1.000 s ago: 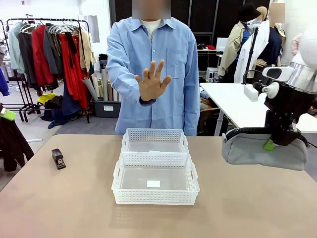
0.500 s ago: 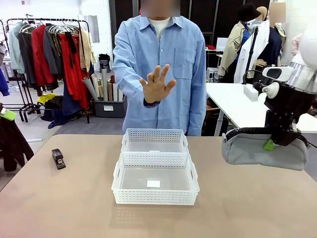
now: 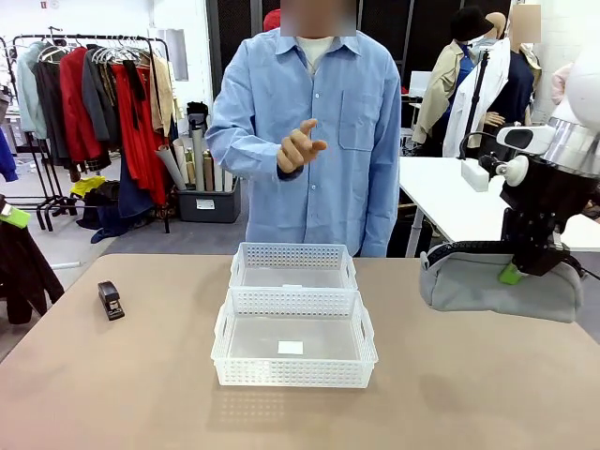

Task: Distribute items into two baskets.
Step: Place the picked Pencil pouch into the Organizing basket as instructed by the person.

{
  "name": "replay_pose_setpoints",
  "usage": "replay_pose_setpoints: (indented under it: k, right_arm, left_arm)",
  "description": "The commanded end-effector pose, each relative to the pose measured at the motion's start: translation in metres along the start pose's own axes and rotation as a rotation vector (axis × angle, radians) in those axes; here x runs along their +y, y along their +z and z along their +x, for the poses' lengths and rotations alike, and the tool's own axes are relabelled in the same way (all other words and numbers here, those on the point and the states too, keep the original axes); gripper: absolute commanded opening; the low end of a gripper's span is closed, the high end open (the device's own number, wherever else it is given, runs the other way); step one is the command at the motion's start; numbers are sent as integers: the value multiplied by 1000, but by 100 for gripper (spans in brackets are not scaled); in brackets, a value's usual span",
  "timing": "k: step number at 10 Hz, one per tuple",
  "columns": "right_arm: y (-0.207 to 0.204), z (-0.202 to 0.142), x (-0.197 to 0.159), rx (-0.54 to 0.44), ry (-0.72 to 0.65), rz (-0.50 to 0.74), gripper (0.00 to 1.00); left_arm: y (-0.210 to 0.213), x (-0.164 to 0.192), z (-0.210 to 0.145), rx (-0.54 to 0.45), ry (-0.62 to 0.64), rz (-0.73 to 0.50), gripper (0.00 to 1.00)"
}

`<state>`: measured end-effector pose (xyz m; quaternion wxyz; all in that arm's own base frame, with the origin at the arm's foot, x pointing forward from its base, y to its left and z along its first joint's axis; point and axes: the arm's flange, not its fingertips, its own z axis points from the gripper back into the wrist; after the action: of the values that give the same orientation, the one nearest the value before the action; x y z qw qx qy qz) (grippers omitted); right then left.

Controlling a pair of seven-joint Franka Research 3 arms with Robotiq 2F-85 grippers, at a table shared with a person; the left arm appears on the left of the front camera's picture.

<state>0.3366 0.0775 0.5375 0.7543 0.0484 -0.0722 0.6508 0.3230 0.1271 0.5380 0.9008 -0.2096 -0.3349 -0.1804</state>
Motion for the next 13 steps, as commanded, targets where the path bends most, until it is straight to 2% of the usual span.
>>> replay_pose_setpoints:
  k: [1, 13]
  right_arm:
    - [4, 2, -1, -2, -5, -8, 0]
    - [4, 2, -1, -2, -5, -8, 0]
  left_arm:
    - [1, -1, 0, -3, -2, -4, 100]
    - [1, -1, 0, -3, -2, -4, 100]
